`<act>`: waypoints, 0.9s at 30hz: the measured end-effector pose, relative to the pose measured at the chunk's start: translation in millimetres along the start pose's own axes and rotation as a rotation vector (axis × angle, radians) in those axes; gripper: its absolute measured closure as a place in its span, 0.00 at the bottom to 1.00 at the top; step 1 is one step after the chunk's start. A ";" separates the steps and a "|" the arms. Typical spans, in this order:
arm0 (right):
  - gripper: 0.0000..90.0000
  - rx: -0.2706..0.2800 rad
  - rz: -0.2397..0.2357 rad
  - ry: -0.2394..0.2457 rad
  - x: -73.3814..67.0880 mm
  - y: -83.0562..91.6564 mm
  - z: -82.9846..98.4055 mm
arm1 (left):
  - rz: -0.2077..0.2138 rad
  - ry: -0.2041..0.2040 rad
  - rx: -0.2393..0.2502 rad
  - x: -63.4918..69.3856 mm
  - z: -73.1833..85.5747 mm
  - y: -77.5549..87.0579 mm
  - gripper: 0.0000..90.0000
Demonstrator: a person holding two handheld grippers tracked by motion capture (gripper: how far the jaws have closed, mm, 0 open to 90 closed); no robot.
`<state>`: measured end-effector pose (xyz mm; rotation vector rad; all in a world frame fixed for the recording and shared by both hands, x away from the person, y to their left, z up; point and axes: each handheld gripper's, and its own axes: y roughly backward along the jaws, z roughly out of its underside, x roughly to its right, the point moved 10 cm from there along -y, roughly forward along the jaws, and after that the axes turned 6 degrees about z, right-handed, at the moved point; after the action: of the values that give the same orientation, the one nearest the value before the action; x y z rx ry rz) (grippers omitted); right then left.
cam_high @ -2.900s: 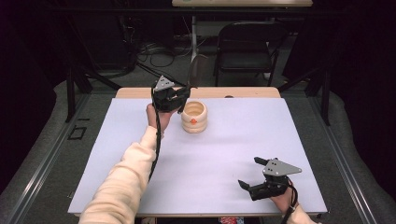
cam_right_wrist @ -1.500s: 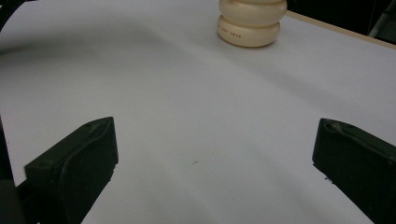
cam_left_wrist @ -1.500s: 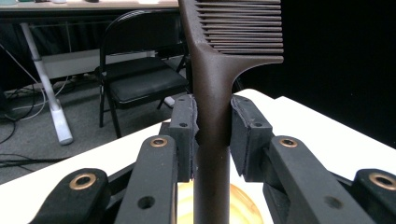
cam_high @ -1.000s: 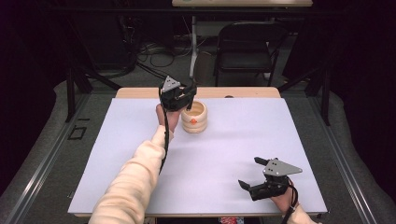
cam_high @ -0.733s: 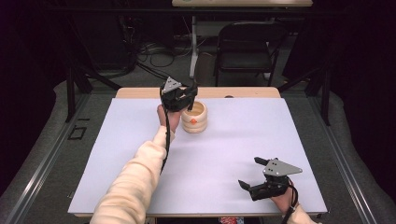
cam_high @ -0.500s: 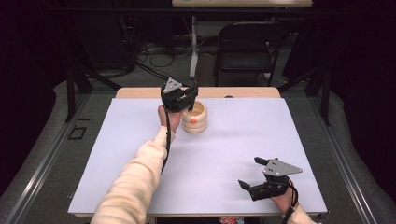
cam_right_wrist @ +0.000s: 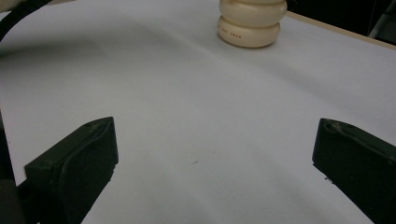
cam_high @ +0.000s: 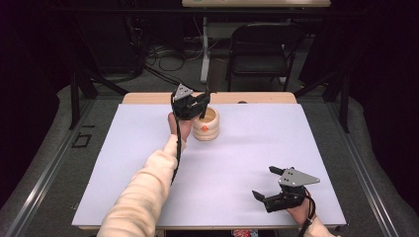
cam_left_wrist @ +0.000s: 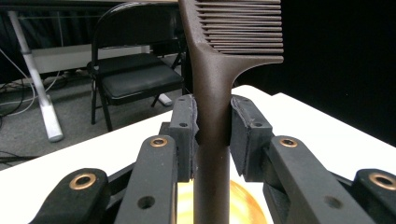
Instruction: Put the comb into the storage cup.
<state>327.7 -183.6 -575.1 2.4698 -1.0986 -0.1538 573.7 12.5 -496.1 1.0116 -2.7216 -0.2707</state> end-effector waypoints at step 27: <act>0.00 0.000 0.000 0.000 0.0 0.0 -0.1 | -0.006 0.006 -0.014 -1.8 8.2 -3.1 0.80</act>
<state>327.7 -183.6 -575.0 2.4702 -1.0989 -0.1540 574.7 12.1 -505.0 1.0149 -2.7083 -0.2865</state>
